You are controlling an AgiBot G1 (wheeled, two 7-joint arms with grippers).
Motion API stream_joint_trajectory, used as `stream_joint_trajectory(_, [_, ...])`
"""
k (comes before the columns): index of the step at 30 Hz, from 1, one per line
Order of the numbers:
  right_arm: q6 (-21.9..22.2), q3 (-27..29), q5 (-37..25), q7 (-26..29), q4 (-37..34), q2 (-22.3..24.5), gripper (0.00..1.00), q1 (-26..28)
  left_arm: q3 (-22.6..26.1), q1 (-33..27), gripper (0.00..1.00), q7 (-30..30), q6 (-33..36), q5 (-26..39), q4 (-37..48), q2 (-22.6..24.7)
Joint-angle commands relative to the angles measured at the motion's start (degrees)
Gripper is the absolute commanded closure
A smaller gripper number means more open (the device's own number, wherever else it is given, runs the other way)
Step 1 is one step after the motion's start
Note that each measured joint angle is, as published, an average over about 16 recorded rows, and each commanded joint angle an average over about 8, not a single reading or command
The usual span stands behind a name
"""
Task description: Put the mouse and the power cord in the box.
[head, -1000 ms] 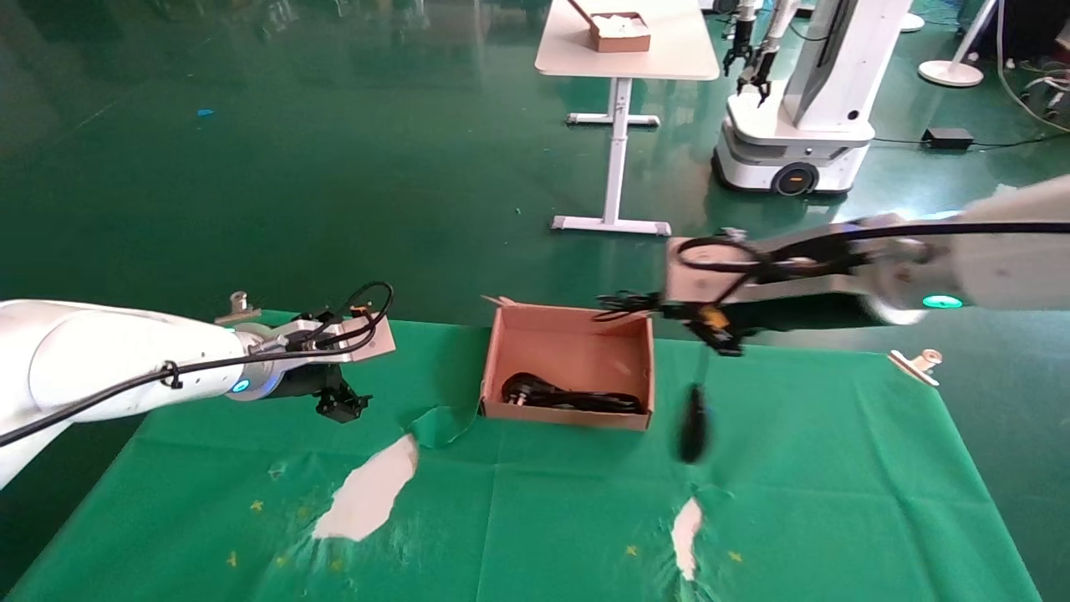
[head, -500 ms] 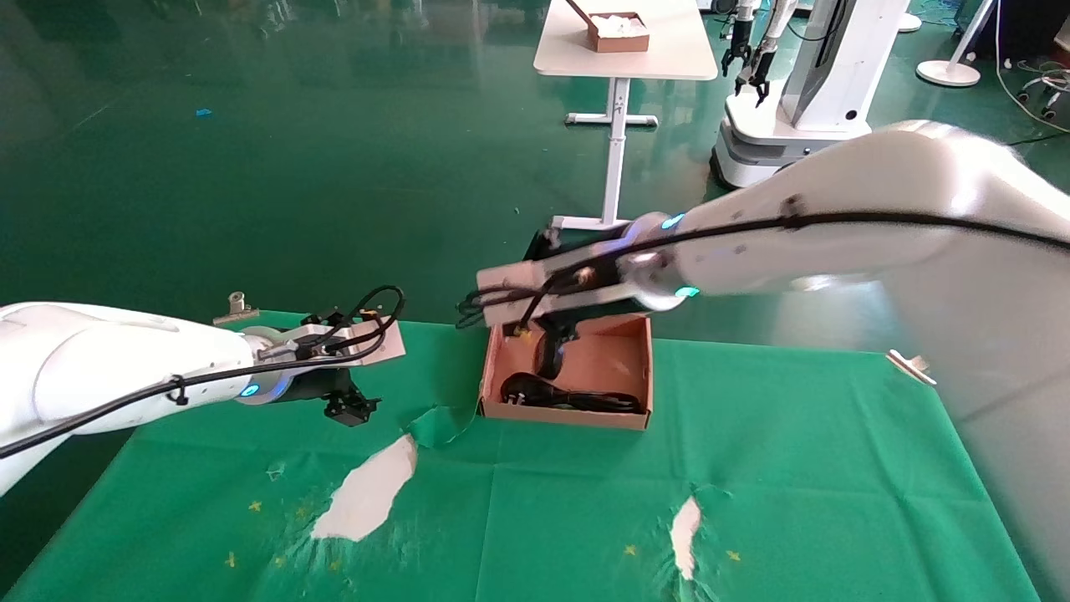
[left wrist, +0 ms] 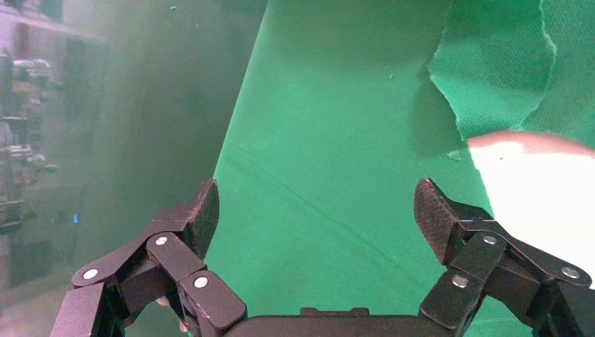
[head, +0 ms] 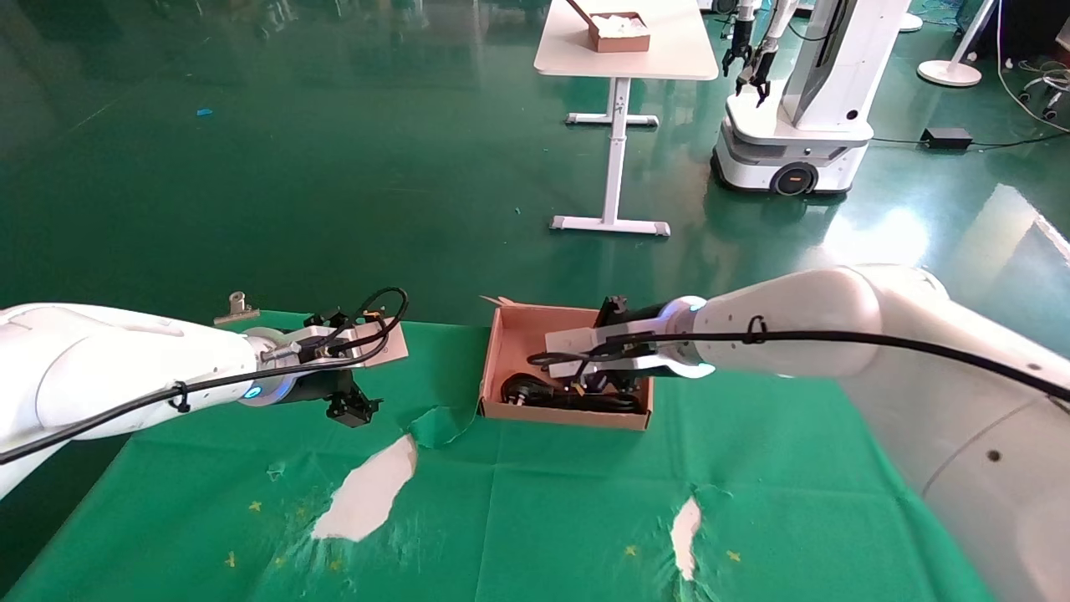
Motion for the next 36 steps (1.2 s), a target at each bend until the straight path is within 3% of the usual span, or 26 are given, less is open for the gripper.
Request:
stream_joint_trajectory(1, [0.73,-0.59,0.33,0.33,-0.62,-0.11,0.00,-0.26,0.03,0.00,0.00,-0.10,0.02,0.09,-0.13,-0.07])
stream_joint_trajectory(19, [-1.52,1.22,0.78,0.09,1.60,1.02,0.00,-0.33,-0.02,0.03,0.00,0.09,-0.03,-0.07,0.14,0.08])
stream_joint_trajectory(36, [-11.95,11.82,19.32,3.71,12.30,12.42,0.00,-9.81,-0.02,0.03,0.00,0.10,-0.03,-0.07,0.14,0.08])
